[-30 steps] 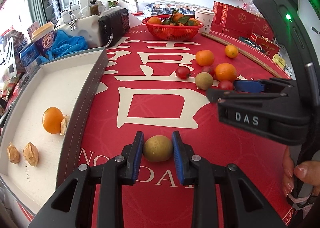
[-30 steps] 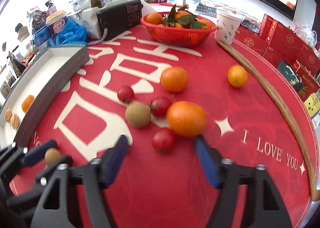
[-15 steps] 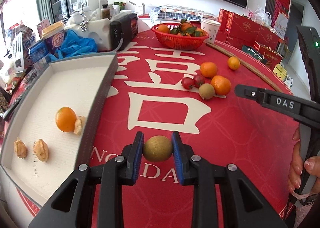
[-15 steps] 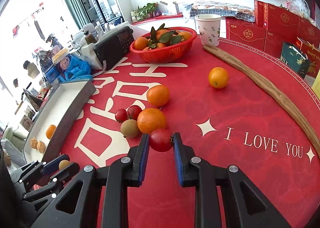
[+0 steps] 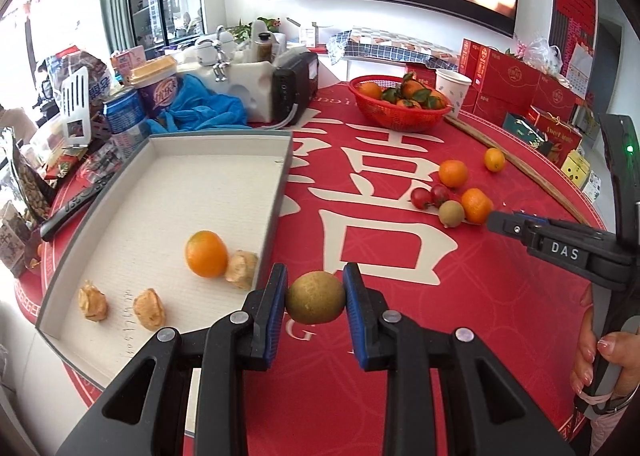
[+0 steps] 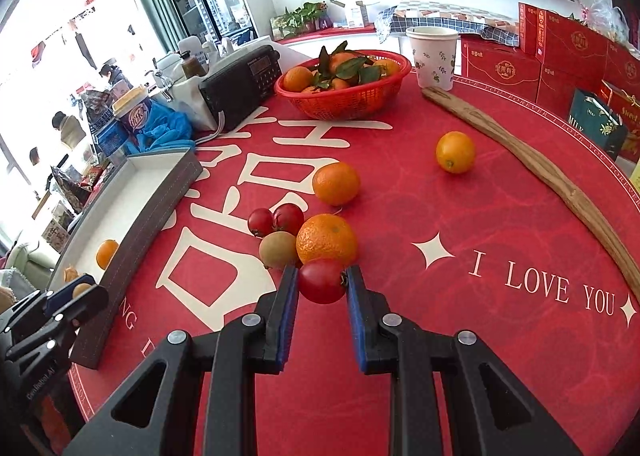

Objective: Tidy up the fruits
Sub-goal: 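Carry the kiwi and the cherry tomato over the white tray with both grippers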

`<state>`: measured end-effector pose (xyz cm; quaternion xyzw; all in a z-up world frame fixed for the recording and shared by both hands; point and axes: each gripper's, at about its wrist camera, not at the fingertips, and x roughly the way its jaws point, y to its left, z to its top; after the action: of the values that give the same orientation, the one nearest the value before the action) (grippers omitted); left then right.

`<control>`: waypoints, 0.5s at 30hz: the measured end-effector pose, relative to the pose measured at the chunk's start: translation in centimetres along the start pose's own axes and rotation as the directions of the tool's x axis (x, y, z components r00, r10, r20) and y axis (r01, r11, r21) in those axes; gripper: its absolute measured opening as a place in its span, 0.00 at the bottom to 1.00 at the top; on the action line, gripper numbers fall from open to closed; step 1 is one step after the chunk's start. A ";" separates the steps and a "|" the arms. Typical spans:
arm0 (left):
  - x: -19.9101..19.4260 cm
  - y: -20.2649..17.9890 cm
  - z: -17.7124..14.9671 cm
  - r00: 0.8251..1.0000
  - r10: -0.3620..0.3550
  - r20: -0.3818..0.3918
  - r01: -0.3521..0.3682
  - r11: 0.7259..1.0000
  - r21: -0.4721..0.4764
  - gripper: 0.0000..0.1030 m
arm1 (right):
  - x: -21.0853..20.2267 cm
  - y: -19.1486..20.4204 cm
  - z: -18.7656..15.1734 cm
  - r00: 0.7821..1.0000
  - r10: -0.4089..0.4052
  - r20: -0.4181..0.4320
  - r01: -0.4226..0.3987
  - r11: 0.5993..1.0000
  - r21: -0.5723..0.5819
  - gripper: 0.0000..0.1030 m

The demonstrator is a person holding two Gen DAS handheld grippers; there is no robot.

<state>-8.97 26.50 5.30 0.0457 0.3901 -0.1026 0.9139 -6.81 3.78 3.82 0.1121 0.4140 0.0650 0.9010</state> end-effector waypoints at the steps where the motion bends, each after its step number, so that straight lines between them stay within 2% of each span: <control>1: 0.0 0.2 0.1 1.000 0.005 0.003 -0.005 1.000 -0.002 0.30 | 0.0 0.2 0.1 1.000 0.002 -0.001 -0.002 1.000 0.001 0.24; 9: -0.4 3.4 1.0 0.998 0.055 0.030 -0.054 0.998 -0.030 0.30 | -0.7 3.2 0.9 1.000 0.016 -0.002 -0.016 0.999 -0.039 0.24; 15: -0.4 6.1 1.6 0.996 0.074 0.043 -0.071 0.995 -0.071 0.30 | -0.9 7.1 3.0 0.999 0.036 0.002 -0.036 0.994 -0.099 0.24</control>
<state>-6.81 32.28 6.72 0.0259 0.3704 -0.0567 0.9268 -5.32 10.02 8.18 0.0747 0.4063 0.1014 0.9050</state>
